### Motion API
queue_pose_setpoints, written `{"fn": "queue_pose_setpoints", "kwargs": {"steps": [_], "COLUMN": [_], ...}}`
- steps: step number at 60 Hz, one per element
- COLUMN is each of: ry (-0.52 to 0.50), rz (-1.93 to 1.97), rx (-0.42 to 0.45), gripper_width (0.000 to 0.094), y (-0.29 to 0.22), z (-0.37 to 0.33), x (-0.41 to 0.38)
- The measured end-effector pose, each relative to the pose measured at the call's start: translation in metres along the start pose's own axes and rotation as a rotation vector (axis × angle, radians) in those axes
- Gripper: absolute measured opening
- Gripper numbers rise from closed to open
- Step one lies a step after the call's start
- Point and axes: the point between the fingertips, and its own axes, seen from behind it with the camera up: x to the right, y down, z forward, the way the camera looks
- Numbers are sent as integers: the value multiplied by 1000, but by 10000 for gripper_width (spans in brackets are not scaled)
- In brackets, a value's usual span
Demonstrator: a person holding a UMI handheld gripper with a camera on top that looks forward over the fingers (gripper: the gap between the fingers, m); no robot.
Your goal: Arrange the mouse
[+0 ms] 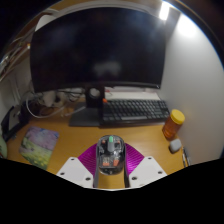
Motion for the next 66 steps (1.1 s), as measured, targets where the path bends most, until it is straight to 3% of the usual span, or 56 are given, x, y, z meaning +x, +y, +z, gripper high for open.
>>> {"fn": "queue_pose_setpoints", "kwargs": {"steps": [10, 16, 25, 37, 45, 53, 66], "ry": [-125, -193, -266, -220, -170, -114, -104], "rz": [23, -13, -59, -102, -147, -151, -99], "rx": [47, 50, -20, -124, -123, -154, -160], "gripper_width": [349, 347, 348, 364, 487, 837, 854], "y": [-55, -58, -21, 52, 64, 62, 46], "z": [-18, -15, 12, 61, 69, 55, -46], "x": [-116, -203, -322, -381, -384, -371, -340]}}
